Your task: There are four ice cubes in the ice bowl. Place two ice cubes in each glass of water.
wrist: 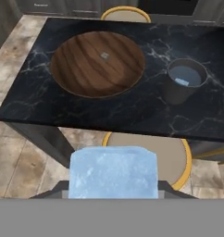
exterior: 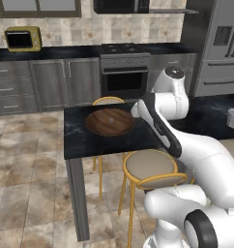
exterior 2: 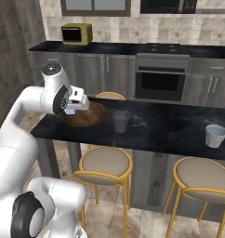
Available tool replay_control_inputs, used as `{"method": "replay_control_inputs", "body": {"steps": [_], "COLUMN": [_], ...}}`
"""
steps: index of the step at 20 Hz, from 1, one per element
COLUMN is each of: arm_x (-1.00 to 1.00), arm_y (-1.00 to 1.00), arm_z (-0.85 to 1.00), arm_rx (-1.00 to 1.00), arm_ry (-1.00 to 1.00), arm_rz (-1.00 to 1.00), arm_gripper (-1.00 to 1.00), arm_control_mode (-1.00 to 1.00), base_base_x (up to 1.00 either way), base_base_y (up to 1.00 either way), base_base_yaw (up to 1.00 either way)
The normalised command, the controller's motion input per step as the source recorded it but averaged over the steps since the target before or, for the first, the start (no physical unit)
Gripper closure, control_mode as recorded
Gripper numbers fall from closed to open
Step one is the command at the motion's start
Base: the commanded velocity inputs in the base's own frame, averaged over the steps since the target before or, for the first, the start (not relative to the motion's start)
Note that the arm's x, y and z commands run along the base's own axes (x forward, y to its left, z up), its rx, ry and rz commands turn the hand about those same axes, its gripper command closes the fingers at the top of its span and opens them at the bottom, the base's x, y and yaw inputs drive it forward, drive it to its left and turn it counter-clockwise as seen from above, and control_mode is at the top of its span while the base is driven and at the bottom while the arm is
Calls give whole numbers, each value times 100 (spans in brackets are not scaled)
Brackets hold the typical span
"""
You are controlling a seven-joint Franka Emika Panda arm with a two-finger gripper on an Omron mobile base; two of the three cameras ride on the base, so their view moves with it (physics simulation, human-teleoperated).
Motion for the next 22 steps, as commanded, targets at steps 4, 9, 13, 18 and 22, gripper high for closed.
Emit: {"method": "replay_control_inputs", "body": {"steps": [4,9,13,18,22], "arm_x": [0,-68,0,0,0], "arm_y": [0,-8,0,0,0], "arm_z": [0,-16,0,0,0], "arm_rx": [0,-1,0,0,0], "arm_ry": [0,1,0,0,0], "arm_rz": [0,0,0,0,0], "arm_gripper": [100,100,100,100,100], "arm_control_mode": [-100,-100,100,100,100], "base_base_x": [0,0,-76,-45,0], "base_base_y": [0,0,-92,-100,-100], "base_base_yaw": [0,0,-8,-13,-15]}}
